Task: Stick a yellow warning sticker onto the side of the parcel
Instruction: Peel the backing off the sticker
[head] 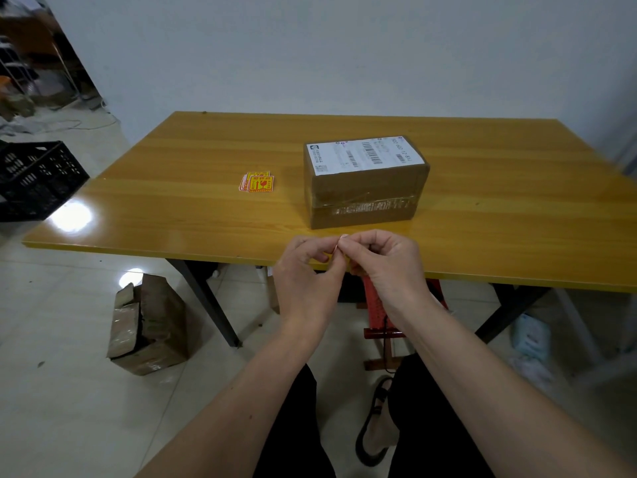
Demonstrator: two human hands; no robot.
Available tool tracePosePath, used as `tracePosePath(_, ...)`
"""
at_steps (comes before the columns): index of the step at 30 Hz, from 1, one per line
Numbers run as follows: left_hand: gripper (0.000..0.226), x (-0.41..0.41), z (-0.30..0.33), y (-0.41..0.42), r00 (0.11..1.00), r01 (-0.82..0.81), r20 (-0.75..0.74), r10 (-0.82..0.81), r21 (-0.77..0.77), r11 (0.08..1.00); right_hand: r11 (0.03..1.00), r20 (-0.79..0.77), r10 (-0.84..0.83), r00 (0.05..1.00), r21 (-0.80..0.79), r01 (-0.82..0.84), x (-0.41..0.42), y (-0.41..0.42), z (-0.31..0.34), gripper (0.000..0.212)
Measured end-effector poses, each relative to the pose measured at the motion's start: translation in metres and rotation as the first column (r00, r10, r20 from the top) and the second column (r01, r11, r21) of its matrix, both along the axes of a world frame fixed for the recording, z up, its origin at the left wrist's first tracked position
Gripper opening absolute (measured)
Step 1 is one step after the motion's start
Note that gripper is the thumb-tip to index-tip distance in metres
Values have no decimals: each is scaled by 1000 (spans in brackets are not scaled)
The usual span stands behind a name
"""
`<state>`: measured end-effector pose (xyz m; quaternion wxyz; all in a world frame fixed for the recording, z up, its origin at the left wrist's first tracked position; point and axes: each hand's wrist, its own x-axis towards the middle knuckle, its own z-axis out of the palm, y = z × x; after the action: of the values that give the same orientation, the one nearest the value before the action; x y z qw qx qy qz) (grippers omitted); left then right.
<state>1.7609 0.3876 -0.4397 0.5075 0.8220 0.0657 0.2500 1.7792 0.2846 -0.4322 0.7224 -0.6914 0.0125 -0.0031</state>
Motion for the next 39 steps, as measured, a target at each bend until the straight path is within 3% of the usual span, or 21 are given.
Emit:
tracePosePath(6, 11, 2, -3, -1, 999, -37, 10, 37, 39, 999, 1000, -12, 6, 1000, -27, -6, -1, -2, -1, 4)
tracePosePath(12, 14, 6, -14, 5, 985, -121, 159, 67, 358, 926, 1000, -59, -21, 998, -6, 21, -3, 2, 1, 5)
tracePosePath(17, 10, 7, -14, 8, 954, -199, 294, 59, 474, 858, 999, -109, -48, 993, 6, 49, -4, 6, 6, 8)
tracePosePath(32, 9, 9, -15, 13, 950, -179, 312, -28, 611, 771, 999, -144, -40, 989, 20, 44, -3, 9, 9, 18)
tracePosePath(36, 13, 10, -16, 11, 955, -139, 293, -36, 553, 822, 998, -111, -28, 993, 54, 34, -2, 9, 8, 22)
tracePosePath(39, 17, 9, -15, 9, 975, -41, 217, -54, 410, 911, 997, -73, -21, 997, 70, 27, -1, 8, 7, 22)
